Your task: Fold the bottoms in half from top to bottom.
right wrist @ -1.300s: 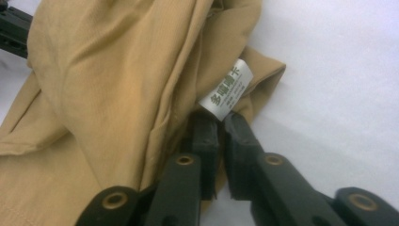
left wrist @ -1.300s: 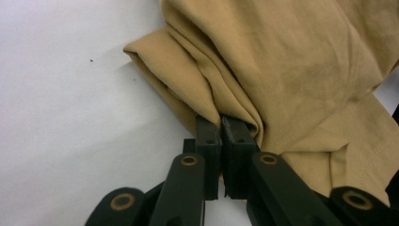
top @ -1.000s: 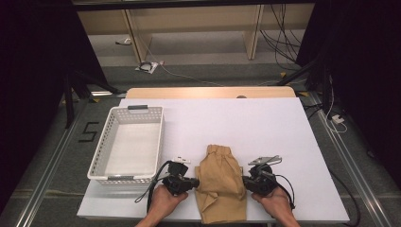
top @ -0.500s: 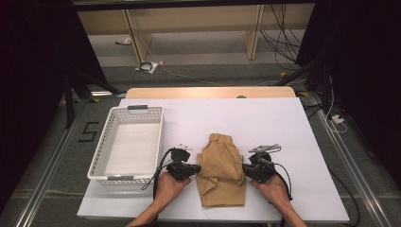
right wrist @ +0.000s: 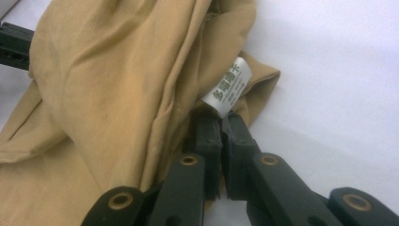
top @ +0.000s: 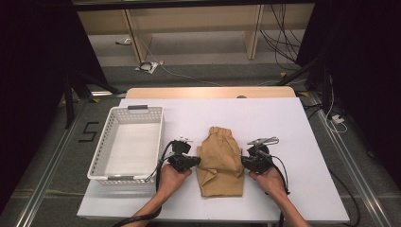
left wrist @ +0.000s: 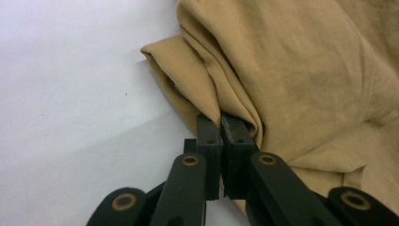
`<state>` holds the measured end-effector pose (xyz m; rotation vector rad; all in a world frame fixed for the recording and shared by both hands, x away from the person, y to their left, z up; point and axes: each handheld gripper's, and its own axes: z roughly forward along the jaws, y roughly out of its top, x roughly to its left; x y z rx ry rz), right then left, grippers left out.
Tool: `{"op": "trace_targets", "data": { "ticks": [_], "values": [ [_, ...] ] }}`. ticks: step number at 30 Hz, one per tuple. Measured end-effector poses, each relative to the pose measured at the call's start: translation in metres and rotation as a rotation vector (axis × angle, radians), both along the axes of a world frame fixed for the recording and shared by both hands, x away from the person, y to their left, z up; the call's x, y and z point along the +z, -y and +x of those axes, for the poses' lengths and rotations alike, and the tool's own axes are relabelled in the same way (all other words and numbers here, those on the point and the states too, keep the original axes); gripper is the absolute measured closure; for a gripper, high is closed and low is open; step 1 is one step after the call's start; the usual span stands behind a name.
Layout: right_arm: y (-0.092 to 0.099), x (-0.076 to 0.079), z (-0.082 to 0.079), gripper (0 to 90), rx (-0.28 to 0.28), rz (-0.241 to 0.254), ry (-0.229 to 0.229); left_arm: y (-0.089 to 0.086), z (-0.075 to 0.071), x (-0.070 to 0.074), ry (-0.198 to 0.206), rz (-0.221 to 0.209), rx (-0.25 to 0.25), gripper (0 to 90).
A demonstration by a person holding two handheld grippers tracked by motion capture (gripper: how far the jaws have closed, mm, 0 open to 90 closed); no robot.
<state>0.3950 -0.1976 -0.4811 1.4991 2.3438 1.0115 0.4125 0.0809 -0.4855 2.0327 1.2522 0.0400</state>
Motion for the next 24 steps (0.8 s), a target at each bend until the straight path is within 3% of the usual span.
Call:
{"op": "trace_targets", "data": {
  "ticks": [8, 11, 13, 19, 24],
  "values": [
    [0.000, -0.001, 0.002, 85.9, -0.003, 0.005, 0.002, -0.002, 0.001, -0.001, -0.004, -0.019, 0.009, 86.3],
    [0.002, 0.000, 0.003, 78.3, -0.011, 0.004, 0.002, -0.003, 0.002, 0.001, -0.011, -0.015, 0.017, 83.7],
    [0.004, 0.002, 0.002, 68.0, -0.027, 0.000, 0.009, -0.005, 0.003, 0.004, -0.006, -0.018, 0.026, 78.9],
    [0.024, 0.014, 0.003, 51.8, -0.086, 0.099, 0.037, -0.011, 0.006, 0.015, 0.022, -0.046, 0.089, 63.3],
    [0.038, 0.028, -0.001, 46.3, -0.109, 0.165, 0.091, -0.013, 0.010, 0.028, 0.043, -0.083, 0.130, 53.4]
  ]
}}
